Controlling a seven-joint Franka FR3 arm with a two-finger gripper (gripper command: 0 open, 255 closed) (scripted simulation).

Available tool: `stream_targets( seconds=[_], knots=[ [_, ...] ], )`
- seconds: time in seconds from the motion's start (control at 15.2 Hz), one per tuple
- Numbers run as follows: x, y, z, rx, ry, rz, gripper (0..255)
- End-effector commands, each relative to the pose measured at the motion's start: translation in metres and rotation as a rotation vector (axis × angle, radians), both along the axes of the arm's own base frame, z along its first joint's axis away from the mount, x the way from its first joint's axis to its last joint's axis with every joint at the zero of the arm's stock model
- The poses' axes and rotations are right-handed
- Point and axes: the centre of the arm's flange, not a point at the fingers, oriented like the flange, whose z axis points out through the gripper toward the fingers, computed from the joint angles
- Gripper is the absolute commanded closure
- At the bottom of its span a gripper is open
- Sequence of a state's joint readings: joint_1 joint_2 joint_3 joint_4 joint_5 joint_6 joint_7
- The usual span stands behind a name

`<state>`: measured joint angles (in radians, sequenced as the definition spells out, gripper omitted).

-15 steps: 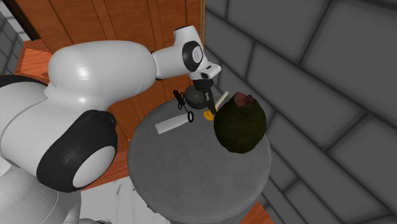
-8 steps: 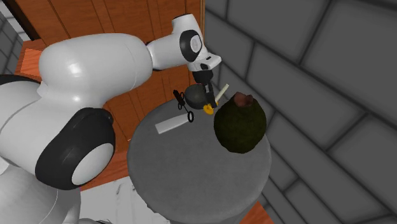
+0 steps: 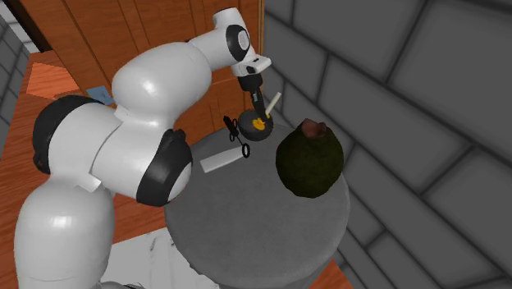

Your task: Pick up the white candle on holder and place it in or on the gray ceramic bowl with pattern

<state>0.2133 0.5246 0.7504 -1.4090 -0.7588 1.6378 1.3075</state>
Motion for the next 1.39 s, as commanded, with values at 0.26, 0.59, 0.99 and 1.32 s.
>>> stream_targets(
  seconds=[0.26,0.59,0.99,1.32],
  knots=[
    [0.001,0.08,-0.008,-0.002,0.0,-0.002,255],
    [0.0,0.113,-0.022,-0.002,0.0,-0.002,255],
    [0.0,0.113,-0.054,-0.002,0.0,-0.002,255],
    [0.0,0.113,-0.061,-0.002,0.0,-0.002,255]
  ],
)
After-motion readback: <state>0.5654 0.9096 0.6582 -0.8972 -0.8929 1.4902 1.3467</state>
